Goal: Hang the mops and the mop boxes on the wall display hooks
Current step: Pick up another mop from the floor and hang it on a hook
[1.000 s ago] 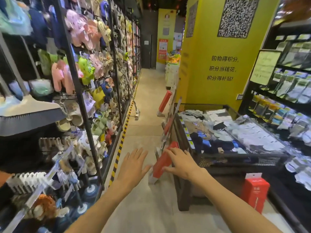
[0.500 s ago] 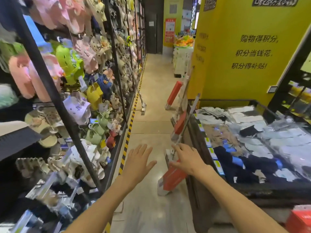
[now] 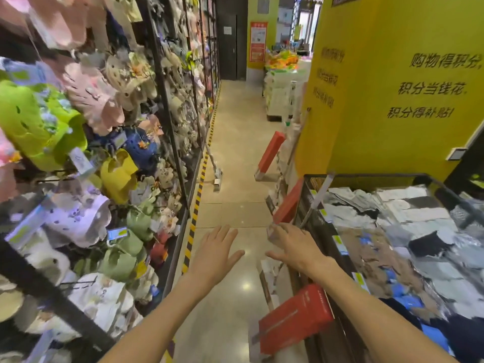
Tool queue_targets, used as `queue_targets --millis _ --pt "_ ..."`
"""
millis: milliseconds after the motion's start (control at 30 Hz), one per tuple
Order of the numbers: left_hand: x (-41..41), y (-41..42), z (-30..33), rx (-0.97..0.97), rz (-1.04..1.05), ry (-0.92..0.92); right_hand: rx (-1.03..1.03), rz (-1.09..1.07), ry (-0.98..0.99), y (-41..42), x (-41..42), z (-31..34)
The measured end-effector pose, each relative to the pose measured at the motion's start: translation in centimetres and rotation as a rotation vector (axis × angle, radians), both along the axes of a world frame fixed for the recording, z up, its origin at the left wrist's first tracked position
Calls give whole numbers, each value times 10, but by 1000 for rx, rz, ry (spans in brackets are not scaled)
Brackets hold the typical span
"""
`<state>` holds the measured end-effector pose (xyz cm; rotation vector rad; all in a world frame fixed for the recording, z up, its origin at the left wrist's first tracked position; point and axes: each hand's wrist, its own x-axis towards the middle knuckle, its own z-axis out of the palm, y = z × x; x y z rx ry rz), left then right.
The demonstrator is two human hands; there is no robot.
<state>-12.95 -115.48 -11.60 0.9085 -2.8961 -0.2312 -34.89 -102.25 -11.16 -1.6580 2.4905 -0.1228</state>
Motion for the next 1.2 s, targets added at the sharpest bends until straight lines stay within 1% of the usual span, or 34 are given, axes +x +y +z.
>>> queue_targets --millis 167,300,433,533,667,900,1067,1133,1200 --pt "-62 -111 -8 9 -134 -30 -4 -103 -3 -79 -46 -10" --pt "-118 -192 -9 -7 -262 -43 -9 -243 -33 -128 -76 -6" --pt "-177 -240 -8 39 -403 -29 3 -400 -66 -155 -106 -7" --pt "-219 -260 -11 80 -523 -49 10 -520 -114 -165 -129 -15" --pt "-288 -286 -35 89 -638 -63 -7 -680 -185 -172 -169 -36" --pt "-407 -312 -72 138 -859 -141 -131 -958 -353 -178 -249 -82" --pt "-480 -306 -93 271 -970 -205 -233 -1134 -443 -183 -289 -85" --pt "-504 -302 -106 319 -999 -221 -232 -1211 -466 -182 -298 -87" --pt "-527 -295 -115 373 -1027 -267 -284 -1247 -496 -179 -301 -89"
